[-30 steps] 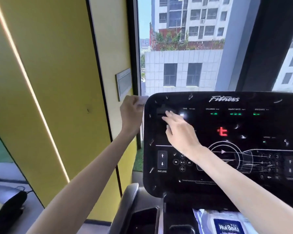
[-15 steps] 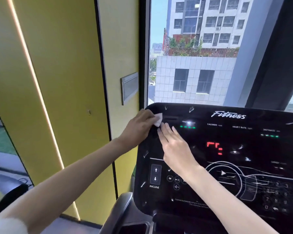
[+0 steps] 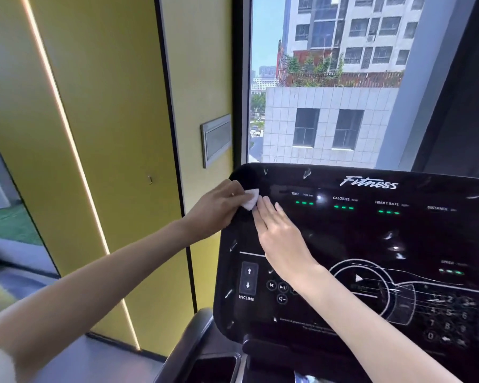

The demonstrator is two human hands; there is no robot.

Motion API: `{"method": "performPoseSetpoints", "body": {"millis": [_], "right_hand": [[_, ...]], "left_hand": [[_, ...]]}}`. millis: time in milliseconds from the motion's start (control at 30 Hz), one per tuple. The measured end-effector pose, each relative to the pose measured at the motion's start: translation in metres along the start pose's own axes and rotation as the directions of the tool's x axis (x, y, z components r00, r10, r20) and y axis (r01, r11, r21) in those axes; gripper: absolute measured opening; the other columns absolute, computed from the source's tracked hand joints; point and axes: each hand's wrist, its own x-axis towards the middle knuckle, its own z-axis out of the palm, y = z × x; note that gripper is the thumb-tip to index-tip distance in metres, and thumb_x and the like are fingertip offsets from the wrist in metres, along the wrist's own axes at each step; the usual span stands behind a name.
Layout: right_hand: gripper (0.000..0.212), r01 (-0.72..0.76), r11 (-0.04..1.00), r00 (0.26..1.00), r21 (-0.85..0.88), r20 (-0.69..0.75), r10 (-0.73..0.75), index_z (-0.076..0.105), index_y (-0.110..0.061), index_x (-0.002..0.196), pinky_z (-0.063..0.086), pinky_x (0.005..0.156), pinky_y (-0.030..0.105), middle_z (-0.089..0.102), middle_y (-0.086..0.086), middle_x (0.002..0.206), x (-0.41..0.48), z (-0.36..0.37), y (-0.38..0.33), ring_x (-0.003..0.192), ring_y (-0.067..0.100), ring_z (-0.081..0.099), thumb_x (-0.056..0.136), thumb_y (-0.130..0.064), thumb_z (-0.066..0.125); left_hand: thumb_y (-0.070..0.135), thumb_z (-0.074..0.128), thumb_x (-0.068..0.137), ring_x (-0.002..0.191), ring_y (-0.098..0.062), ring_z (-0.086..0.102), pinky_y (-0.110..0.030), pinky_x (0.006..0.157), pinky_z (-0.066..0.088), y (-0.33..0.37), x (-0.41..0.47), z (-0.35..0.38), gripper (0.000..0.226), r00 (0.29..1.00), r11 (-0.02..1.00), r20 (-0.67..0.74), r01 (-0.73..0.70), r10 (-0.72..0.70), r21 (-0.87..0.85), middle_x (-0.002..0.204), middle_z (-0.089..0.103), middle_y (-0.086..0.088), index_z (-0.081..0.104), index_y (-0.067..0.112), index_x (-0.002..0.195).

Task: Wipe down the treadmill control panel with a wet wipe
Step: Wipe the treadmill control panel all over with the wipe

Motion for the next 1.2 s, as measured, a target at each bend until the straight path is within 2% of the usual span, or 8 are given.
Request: {"method": "performPoseSetpoints", "body": {"millis": [133, 400, 500, 633, 767, 900, 1067, 1200], "right_hand": [[0.07, 0.003, 1.0, 1.0, 0.008, -0.013, -0.003, 0.051, 0.008, 0.125, 0.039, 0.104, 0.042, 0.047, 0.026, 0.134, 0.0, -0.001, 0.001, 0.125, 0.034, 0.046, 0.059, 0.003, 0.072], [0.07, 0.013, 0.998, 1.0, 0.066, -0.026, -0.011, 0.051, 0.01, 0.124, 0.04, 0.103, 0.045, 0.048, 0.027, 0.133, -0.001, -0.002, 0.005, 0.125, 0.035, 0.046, 0.057, 0.005, 0.072], [0.071, 0.02, 0.995, 0.999, 0.094, -0.032, -0.017, 0.053, 0.011, 0.122, 0.041, 0.101, 0.046, 0.05, 0.028, 0.131, -0.001, -0.002, 0.006, 0.123, 0.036, 0.048, 0.054, 0.007, 0.073], [0.068, 0.038, 0.996, 0.999, 0.079, -0.039, -0.035, 0.054, 0.01, 0.122, 0.041, 0.101, 0.046, 0.049, 0.028, 0.131, -0.001, -0.002, 0.007, 0.123, 0.036, 0.048, 0.056, 0.005, 0.071], [0.068, 0.051, 0.998, 0.999, 0.04, -0.017, -0.051, 0.05, 0.01, 0.125, 0.039, 0.103, 0.045, 0.046, 0.027, 0.134, -0.002, -0.001, 0.007, 0.127, 0.036, 0.044, 0.061, 0.003, 0.072], [0.065, 0.056, 0.997, 0.998, 0.051, -0.039, -0.054, 0.05, 0.012, 0.124, 0.04, 0.102, 0.047, 0.046, 0.029, 0.134, -0.003, 0.0, 0.008, 0.125, 0.037, 0.045, 0.062, 0.006, 0.069], [0.067, 0.062, 0.994, 0.997, 0.087, -0.057, -0.057, 0.052, 0.014, 0.121, 0.042, 0.099, 0.049, 0.047, 0.031, 0.131, -0.003, 0.003, 0.009, 0.123, 0.04, 0.047, 0.056, 0.008, 0.067], [0.07, 0.061, 0.991, 0.995, 0.117, -0.082, -0.051, 0.051, 0.014, 0.122, 0.038, 0.102, 0.05, 0.046, 0.032, 0.131, -0.003, 0.004, 0.01, 0.123, 0.041, 0.046, 0.054, 0.01, 0.066]], "left_hand": [[0.011, 0.049, 0.089, 0.075, -0.026, 0.057, -0.043, 0.064, 0.053, -0.01, 0.008, -0.011, 0.026, 0.959, 0.974, -0.172, 0.217, -0.224, -0.064, 0.086, 0.058, -0.013, 0.069, 0.007, 0.106], [-0.008, 0.059, 0.083, 0.078, -0.025, 0.058, -0.04, 0.069, 0.053, -0.006, 0.004, -0.01, 0.03, 0.962, 0.969, -0.135, 0.228, -0.239, -0.097, 0.087, 0.058, -0.013, 0.068, 0.007, 0.107], [-0.01, 0.057, 0.082, 0.081, -0.025, 0.057, -0.038, 0.069, 0.053, 0.006, -0.011, -0.005, 0.03, 0.998, 0.999, 0.062, 0.02, -0.018, -0.028, 0.09, 0.058, -0.012, 0.068, 0.005, 0.106], [-0.003, 0.057, 0.086, 0.076, -0.023, 0.058, -0.039, 0.069, 0.052, -0.002, -0.004, -0.008, 0.027, 0.956, 0.962, -0.13, 0.249, -0.262, -0.111, 0.086, 0.058, -0.012, 0.069, 0.009, 0.107], [-0.001, 0.049, 0.086, 0.079, -0.025, 0.057, -0.038, 0.067, 0.052, 0.019, -0.022, -0.003, 0.027, 0.994, 0.998, 0.104, 0.026, -0.021, -0.054, 0.088, 0.058, -0.013, 0.069, 0.004, 0.103], [-0.008, 0.058, 0.083, 0.076, -0.023, 0.059, -0.041, 0.068, 0.052, -0.001, -0.011, -0.01, 0.031, 0.953, 0.958, -0.109, 0.274, -0.283, -0.084, 0.087, 0.06, -0.012, 0.069, 0.007, 0.108], [-0.009, 0.052, 0.083, 0.079, -0.024, 0.055, -0.036, 0.065, 0.052, 0.013, -0.033, -0.006, 0.032, 0.981, 0.999, 0.189, -0.033, 0.032, 0.001, 0.088, 0.058, -0.011, 0.068, 0.006, 0.105], [-0.006, 0.051, 0.085, 0.078, -0.02, 0.054, -0.04, 0.065, 0.052, 0.003, -0.027, -0.001, 0.032, 0.965, 0.967, -0.066, 0.25, -0.253, -0.052, 0.085, 0.059, -0.01, 0.069, 0.009, 0.107]]}}
